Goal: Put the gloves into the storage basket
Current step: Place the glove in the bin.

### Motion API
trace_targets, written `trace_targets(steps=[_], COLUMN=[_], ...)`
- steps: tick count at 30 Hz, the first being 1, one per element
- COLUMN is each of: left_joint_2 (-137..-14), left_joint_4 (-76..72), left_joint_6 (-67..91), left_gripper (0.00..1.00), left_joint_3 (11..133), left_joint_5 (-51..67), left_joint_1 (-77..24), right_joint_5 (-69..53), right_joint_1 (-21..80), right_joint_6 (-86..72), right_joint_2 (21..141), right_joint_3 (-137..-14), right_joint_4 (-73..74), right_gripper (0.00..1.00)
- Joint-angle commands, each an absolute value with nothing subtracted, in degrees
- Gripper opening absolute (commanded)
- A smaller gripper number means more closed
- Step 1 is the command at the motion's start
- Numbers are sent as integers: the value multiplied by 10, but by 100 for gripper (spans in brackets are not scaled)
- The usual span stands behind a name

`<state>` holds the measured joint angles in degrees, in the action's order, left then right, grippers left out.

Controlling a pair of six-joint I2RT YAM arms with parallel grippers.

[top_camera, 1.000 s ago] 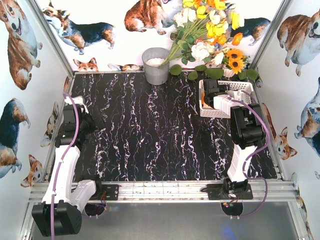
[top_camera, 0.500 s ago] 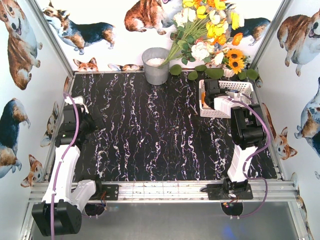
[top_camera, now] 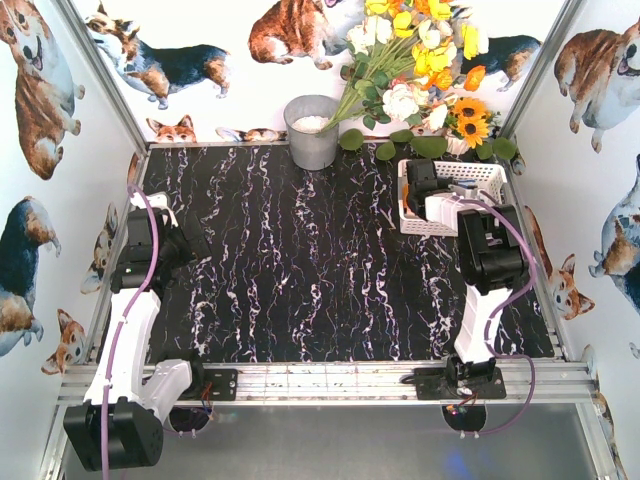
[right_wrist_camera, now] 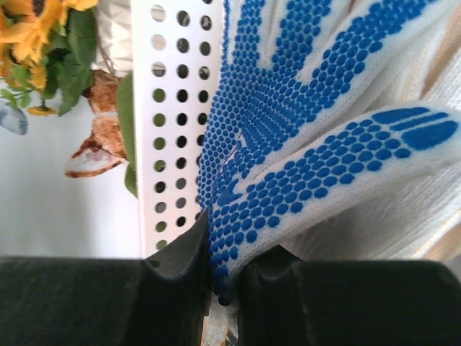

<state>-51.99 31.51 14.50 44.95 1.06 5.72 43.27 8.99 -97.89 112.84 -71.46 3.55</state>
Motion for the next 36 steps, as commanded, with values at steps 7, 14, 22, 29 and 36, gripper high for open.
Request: trace_targets(steps=[7,14,22,29,36], left_joint_2=[-522,-523,-518,-515,-512], left_joint_4=[308,308,308,307,307], left_joint_6=[140,140,140,139,140], left_gripper=[100,100,100,100,100], left_joint_3=[444,445,445,445,445], left_joint_5=[16,17,17,16,18], left_joint_1=[63,63,63,63,63], right_joint_5=[414,411,383,347,266], right_joint_1=[93,93,92,91,88], right_joint_6=[-924,-903,-833,-699,-387], right_joint_2=[1120,1070,991,917,979], right_joint_3=[-717,-724,-687,-660,-752], right_joint_4=[21,126,145,146,161], right_gripper=[33,60,68,66,53])
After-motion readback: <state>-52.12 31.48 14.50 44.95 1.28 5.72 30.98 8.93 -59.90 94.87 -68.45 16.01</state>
